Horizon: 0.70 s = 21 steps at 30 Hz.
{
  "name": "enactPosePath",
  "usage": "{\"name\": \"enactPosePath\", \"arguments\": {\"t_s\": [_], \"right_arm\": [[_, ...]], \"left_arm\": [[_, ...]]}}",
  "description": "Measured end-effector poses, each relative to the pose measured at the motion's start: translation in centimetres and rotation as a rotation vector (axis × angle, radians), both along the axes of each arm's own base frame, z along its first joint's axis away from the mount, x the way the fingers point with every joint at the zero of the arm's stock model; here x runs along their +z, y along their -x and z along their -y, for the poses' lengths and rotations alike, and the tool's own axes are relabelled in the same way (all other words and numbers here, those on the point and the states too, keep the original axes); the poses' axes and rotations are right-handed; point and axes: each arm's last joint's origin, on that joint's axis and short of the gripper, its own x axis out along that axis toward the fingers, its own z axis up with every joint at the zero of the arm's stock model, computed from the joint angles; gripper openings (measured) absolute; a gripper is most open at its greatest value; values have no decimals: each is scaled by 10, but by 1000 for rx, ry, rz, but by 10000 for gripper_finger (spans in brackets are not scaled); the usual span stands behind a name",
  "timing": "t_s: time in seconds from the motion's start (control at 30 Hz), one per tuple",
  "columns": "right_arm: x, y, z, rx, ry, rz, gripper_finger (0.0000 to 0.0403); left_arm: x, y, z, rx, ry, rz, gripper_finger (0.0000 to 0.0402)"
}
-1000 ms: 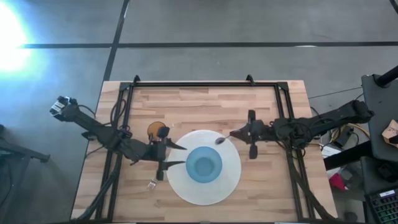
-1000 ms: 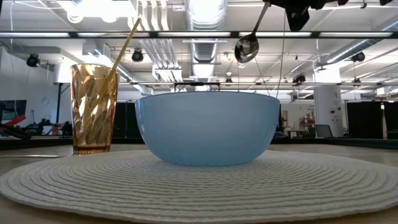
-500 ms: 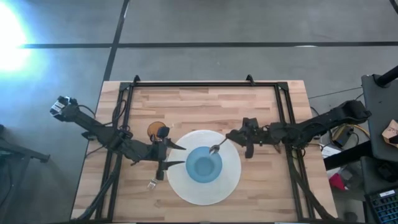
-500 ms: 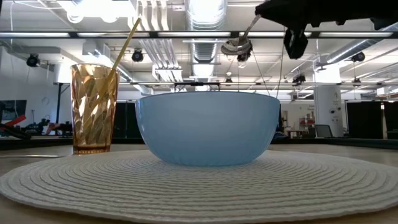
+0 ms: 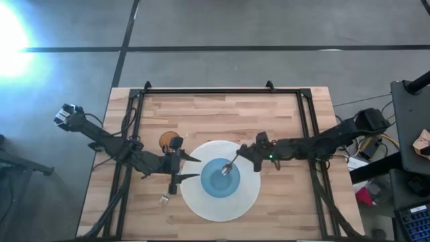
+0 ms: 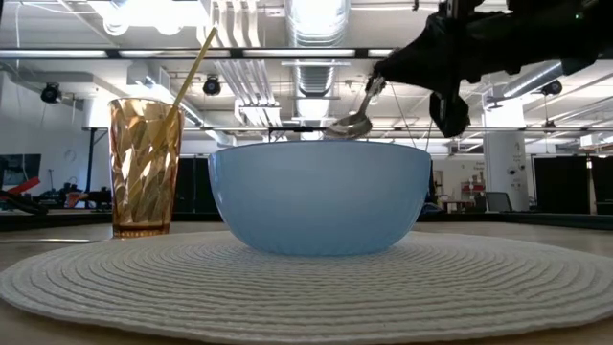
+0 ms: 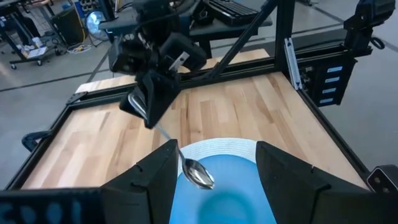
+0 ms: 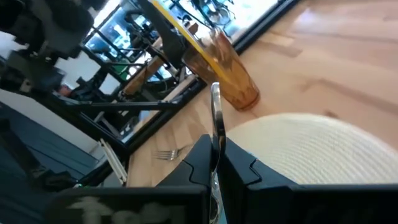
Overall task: Pick & Place Utensil
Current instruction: Put the spoon into the blue bowl
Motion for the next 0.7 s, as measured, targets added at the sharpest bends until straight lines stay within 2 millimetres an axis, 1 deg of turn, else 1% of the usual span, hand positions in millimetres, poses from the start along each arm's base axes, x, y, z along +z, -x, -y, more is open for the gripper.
{"name": "enactPosePath", "arguments": {"t_s": [0.23, 0.33, 0.7], "right_arm": [[-16, -8, -2, -9, -56, -35, 8], [-19, -10, -3, -6, -75, -28, 8], [-42, -18, -6, -20, -120, -85, 8]], "left_arm": [[0, 0, 0, 4, 11, -3, 209], [0, 0, 0, 4, 10, -5, 209], [0, 0, 0, 4, 10, -5, 209]]}}
